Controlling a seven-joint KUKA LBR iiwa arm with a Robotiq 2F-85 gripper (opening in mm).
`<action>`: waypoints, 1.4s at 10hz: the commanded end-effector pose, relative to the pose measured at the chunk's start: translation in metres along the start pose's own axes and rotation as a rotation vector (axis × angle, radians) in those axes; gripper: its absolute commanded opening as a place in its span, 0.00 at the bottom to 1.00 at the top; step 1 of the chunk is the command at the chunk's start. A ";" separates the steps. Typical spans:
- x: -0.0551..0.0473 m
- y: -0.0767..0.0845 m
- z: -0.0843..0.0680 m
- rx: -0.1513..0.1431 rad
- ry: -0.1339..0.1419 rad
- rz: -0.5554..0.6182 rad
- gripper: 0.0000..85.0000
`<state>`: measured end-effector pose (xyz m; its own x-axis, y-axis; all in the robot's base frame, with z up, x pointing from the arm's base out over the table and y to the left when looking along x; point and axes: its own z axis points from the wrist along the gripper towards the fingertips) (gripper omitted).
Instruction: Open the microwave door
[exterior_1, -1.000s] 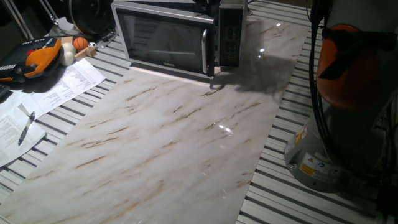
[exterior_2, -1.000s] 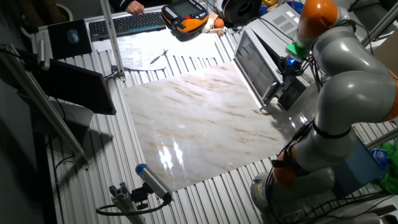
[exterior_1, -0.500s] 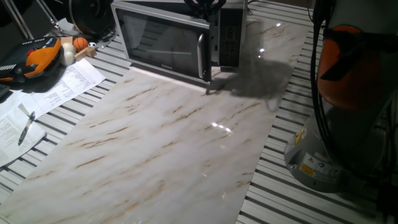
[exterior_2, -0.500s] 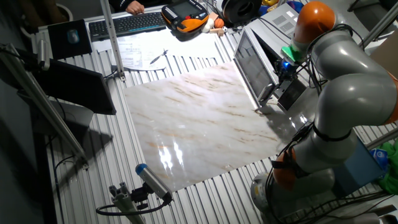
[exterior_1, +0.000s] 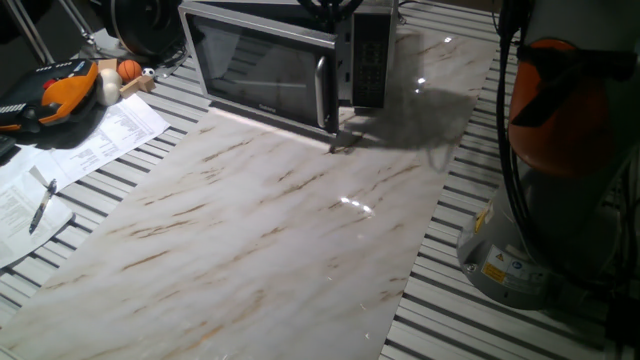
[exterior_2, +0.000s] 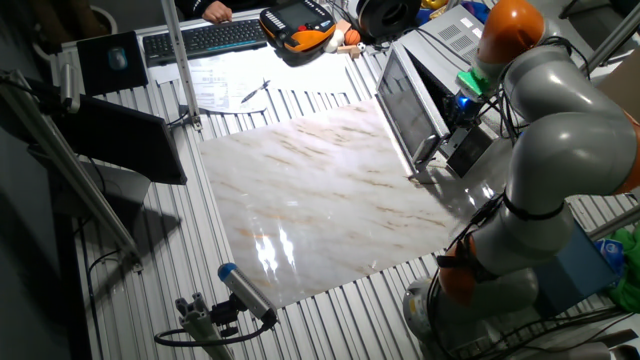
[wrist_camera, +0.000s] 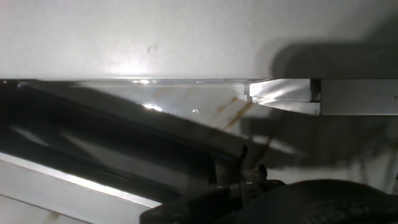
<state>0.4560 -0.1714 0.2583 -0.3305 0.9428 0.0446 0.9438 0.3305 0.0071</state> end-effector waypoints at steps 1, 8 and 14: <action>0.004 0.004 0.005 -0.022 -0.020 0.066 0.00; -0.002 0.002 0.002 -0.027 0.043 0.008 0.00; 0.006 -0.022 -0.010 -0.042 0.067 -0.362 0.00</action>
<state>0.4331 -0.1731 0.2690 -0.4663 0.8793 0.0970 0.8843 0.4605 0.0766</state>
